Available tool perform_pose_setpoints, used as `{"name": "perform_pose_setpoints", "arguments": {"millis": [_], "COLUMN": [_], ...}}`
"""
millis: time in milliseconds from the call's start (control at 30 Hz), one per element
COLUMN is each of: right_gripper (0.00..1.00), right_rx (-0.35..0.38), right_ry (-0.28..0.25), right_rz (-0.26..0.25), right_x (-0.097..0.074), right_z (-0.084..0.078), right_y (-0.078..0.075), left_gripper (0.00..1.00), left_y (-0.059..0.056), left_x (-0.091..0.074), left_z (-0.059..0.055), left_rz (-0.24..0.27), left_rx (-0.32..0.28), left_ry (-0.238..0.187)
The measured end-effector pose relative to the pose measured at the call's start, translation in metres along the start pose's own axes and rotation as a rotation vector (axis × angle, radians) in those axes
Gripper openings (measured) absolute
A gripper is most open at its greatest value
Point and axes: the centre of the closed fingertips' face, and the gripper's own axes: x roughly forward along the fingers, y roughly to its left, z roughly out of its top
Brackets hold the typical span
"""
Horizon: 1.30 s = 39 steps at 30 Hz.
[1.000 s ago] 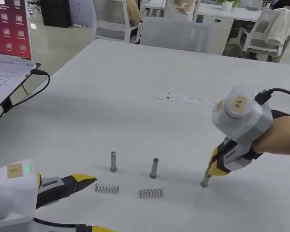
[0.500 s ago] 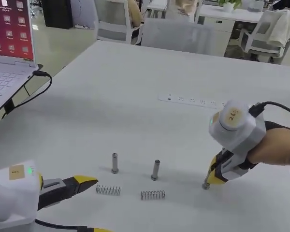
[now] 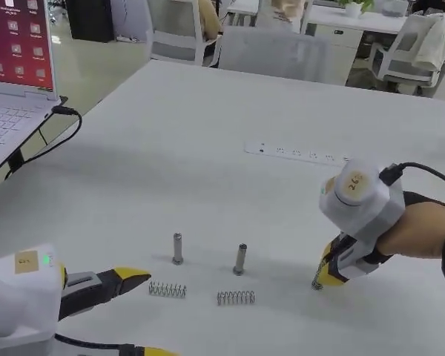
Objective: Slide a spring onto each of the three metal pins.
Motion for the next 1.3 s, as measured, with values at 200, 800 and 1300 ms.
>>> {"name": "perform_pose_setpoints", "arguments": {"millis": [200, 800, 1300], "right_gripper": [0.1, 0.25, 0.34], "right_rx": [-0.002, 0.006, -0.038], "right_ry": [-0.002, -0.027, -0.088], "right_rz": [-0.004, -0.011, -0.009], "right_x": [0.001, -0.002, -0.009], "right_z": [0.0, 0.002, 0.027], "right_y": [0.0, 0.0, 0.006], "left_gripper": [0.71, 0.7, 0.7], "left_y": [0.0, 0.0, 0.0], "left_x": [0.0, 0.001, 0.001], "left_z": [-0.001, 0.0, 0.0], "left_rz": [0.0, -0.003, -0.003], "left_rx": [-0.002, 0.001, 0.001], "left_ry": [0.0, 0.001, -0.001]}}
